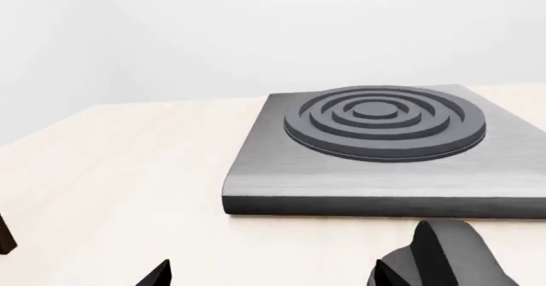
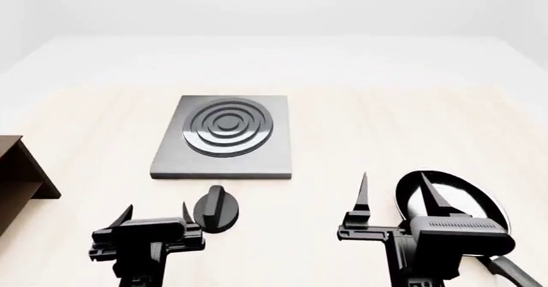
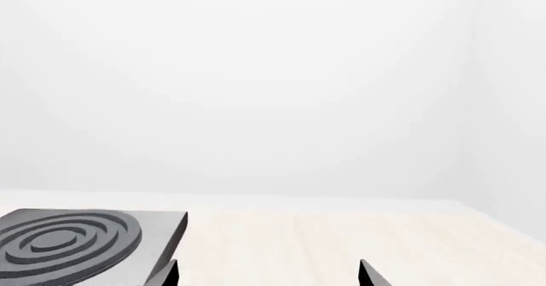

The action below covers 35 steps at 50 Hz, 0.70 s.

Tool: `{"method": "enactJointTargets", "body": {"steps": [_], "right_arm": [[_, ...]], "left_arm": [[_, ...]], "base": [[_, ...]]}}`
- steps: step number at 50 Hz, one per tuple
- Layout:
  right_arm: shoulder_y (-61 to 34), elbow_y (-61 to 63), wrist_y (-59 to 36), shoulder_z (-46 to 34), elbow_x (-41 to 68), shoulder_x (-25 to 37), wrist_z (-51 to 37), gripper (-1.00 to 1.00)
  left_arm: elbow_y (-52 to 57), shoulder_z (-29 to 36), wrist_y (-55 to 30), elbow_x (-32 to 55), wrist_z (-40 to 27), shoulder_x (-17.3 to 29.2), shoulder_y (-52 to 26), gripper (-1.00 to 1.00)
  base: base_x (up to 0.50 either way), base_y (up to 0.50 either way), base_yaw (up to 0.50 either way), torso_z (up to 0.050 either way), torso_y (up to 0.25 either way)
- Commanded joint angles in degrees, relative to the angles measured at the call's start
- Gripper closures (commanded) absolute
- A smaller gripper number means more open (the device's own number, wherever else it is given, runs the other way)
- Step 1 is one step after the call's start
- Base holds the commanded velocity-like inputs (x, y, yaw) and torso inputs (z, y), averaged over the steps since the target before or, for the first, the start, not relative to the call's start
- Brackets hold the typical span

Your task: Turn on the stove and put the frying pan on it.

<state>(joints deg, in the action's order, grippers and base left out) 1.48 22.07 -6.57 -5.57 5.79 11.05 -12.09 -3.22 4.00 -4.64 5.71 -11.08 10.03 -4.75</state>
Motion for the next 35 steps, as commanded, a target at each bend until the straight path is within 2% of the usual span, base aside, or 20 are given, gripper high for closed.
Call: {"method": "enactJointTargets", "body": {"steps": [1,8,24,35], "right_arm": [[-0.1,-0.5,0.2,-0.5,0.1,0.4,-0.4,-1.00],[-0.2,-0.8,0.4,-0.8,0.0,0.6,-0.6,-1.00],[-0.4,-0.9,0.4,-0.8,0.6,1.1,-1.2,-1.00],[-0.5,-0.9,0.4,-0.9,0.8,1.4,-1.8,-1.00]], "left_arm": [[-2.4,1.4,0.8,-0.4,0.0,-0.2,-0.3,-1.00],[-2.8,3.0,-0.5,0.2,1.0,-0.7,-0.5,-1.00],[4.6,9.2,-5.5,0.2,4.0,-1.0,0.0,-1.00],[15.6,7.4,-9.4,2.9,3.3,0.9,1.3,-1.00]], "base": [[0.00,0.00,0.00,0.000,0.000],[0.00,0.00,0.00,0.000,0.000],[0.00,0.00,0.00,0.000,0.000],[0.00,0.00,0.00,0.000,0.000]]}}
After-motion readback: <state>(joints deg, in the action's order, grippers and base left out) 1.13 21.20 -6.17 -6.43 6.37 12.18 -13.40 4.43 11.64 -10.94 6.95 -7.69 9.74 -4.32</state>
